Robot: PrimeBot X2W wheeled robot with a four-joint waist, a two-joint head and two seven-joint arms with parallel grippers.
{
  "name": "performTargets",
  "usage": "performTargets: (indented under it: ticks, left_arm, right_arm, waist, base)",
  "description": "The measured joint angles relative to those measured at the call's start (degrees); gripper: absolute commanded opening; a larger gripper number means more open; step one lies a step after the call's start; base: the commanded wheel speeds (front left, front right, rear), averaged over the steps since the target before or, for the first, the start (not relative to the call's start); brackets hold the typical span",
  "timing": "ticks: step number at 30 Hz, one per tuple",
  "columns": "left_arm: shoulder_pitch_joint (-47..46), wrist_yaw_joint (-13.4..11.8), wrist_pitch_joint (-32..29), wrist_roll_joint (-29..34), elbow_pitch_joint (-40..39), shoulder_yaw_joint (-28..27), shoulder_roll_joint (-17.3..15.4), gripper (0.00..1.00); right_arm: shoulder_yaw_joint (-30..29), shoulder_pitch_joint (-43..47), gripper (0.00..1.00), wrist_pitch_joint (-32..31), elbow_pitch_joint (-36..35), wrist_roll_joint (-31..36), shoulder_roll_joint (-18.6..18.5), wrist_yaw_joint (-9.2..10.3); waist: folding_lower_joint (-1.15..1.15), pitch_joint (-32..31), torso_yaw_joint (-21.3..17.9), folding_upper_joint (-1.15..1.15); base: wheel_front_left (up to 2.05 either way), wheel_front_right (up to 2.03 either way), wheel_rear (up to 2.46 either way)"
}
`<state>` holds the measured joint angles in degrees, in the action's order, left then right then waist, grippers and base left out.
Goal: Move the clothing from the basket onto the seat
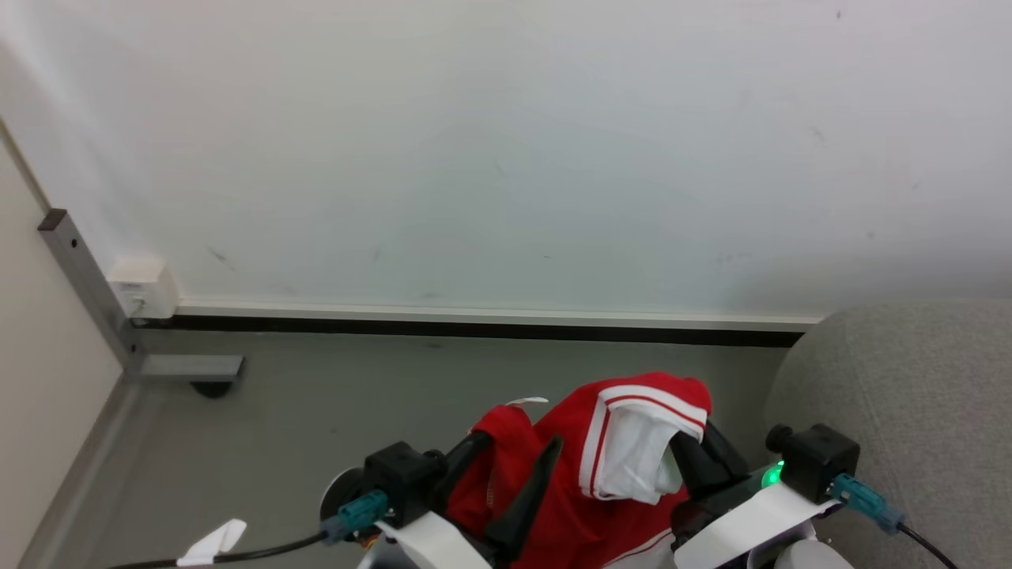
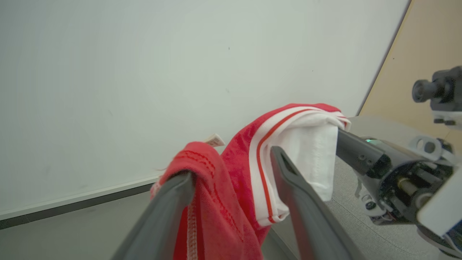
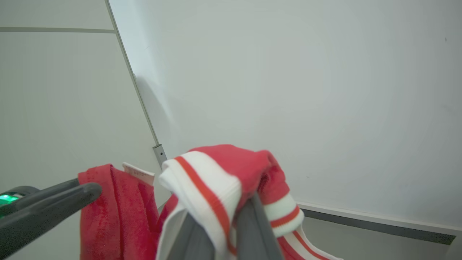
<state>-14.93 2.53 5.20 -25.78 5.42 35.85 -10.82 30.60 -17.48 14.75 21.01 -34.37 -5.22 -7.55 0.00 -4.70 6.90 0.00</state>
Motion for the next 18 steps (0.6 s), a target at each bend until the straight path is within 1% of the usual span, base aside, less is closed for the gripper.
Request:
performTargets:
  ticks: [4,11,18]
  left_arm:
    - [1.0,-0.2,0.8,0.0,-0.1,-0.3,-0.9,1.0]
    - [1.0,0.0,2.4,0.0,-0.6,0.1,-0.6,1.0]
    - [0.7,0.5,2.7,0.1,-0.4,1.5,-0.6,1.0]
  right_arm:
    - [-3.5,-0.8,0.0,0.0,-2.8,0.7,-1.0,0.0]
    - [-11.3,-1.0,0.0,-0.9,-10.0,3.9,-4.3,0.0]
    - [-22.7,0.1,0.0,-4.8,-21.1,7.8,-7.7,0.0]
  waist:
    - [0.0,0.7,-3.3,0.0]
    - [0.0,2.2,-9.7,0.0]
    - [0.0,3.5,-16.2,0.0]
  base:
    - [0.0,0.0,0.0]
    - [0.0,0.0,0.0]
    - [0.0,0.0,0.0]
